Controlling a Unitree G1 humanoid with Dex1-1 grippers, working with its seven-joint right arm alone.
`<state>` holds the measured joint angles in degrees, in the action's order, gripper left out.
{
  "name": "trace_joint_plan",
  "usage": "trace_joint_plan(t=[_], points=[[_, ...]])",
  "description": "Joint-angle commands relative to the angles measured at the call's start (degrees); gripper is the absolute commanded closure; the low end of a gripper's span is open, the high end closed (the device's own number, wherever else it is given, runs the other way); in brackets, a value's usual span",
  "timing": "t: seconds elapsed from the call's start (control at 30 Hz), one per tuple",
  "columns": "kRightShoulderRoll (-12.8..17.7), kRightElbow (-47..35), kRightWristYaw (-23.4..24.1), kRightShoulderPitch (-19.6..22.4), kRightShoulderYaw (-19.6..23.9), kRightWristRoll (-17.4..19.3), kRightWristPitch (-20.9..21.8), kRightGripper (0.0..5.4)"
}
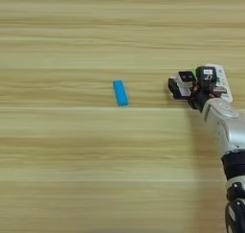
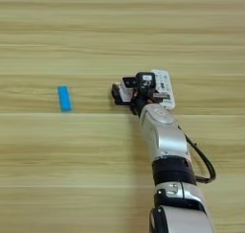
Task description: Move the objects on the table
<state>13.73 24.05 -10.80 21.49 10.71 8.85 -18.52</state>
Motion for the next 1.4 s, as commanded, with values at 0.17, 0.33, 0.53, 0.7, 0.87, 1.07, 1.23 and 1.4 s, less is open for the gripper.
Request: trace_joint_plan(t=[0.17,0.33,0.53,0.7,0.87,1.07,1.23,1.4], points=[[1.79,-2.15,-0.41,5.02,0.66,0.47,0.68,0.38],[1.77,-2.14,-0.69,5.06,0.85,0.48,0.45,0.97],[1.77,-1.92,-1.08,5.18,1.13,0.57,0.29,1.78],[1.76,-1.88,-1.21,5.17,1.17,0.59,0.3,2.33],[1.79,-1.8,-1.32,5.21,1.12,0.63,0.34,2.9],[1.82,-1.84,-1.42,5.17,1.09,0.64,0.36,2.91],[1.86,-1.86,-1.5,5.14,1.13,0.7,0.35,2.91],[1.87,-1.8,-1.55,5.15,1.17,0.76,0.42,2.91]])
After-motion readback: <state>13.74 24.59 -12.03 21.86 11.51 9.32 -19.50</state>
